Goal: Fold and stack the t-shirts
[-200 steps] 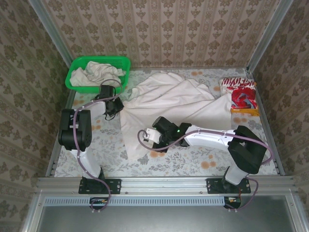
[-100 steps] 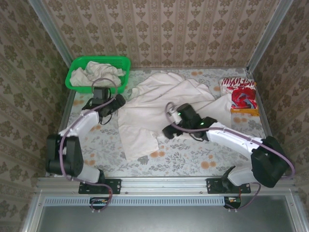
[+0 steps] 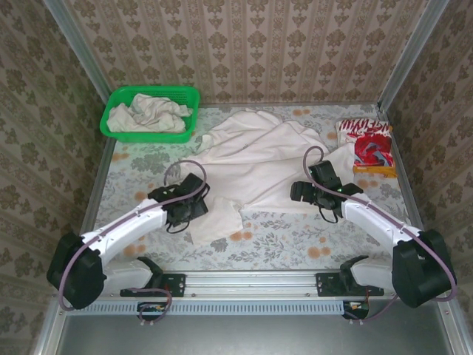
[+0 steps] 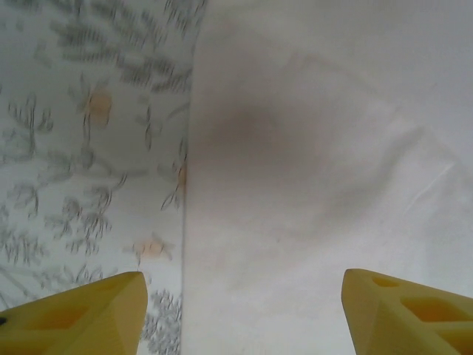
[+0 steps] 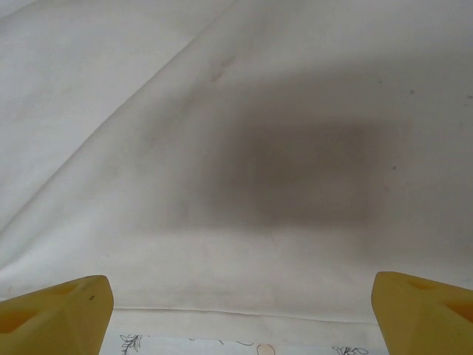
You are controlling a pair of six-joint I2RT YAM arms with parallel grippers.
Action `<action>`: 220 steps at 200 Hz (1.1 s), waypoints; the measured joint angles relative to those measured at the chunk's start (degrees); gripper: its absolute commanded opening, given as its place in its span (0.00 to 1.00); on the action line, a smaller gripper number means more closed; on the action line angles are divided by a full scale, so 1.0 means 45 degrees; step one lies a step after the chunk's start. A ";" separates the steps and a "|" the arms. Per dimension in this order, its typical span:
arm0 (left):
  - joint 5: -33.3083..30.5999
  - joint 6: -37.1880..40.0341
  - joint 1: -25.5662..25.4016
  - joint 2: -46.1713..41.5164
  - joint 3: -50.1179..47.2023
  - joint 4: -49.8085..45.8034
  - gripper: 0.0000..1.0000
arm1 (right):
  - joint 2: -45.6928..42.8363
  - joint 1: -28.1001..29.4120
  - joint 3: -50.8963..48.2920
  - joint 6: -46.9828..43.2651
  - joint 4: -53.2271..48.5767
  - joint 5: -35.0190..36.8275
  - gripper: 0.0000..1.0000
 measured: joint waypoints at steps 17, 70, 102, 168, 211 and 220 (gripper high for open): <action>0.0068 -0.0797 -0.0316 0.0316 -0.0452 -0.0034 0.58 | 0.0146 -0.0044 0.0000 0.0053 0.0058 -0.0005 0.91; 0.0073 -0.1370 -0.0398 0.1807 -0.0719 0.0510 0.53 | 0.0661 -0.0053 0.0000 0.0078 0.0126 -0.0165 0.91; 0.0151 -0.1413 -0.0345 0.2594 -0.0743 0.1132 0.55 | 0.0661 -0.0053 0.0000 0.0078 0.0345 -0.0359 0.91; 0.0306 -0.1462 -0.0121 0.2807 -0.0981 0.1681 0.41 | 0.0670 -0.0058 -0.0049 0.0136 0.0457 -0.0748 0.91; -0.0034 -0.1719 -0.0073 0.2773 -0.1166 0.1331 0.00 | 0.0670 -0.0073 -0.0049 0.0136 0.0452 -0.0787 0.91; -0.0068 -0.1588 -0.0078 0.2720 -0.1166 0.1282 0.00 | 0.0670 -0.0078 -0.0049 0.0146 0.0447 -0.0782 0.91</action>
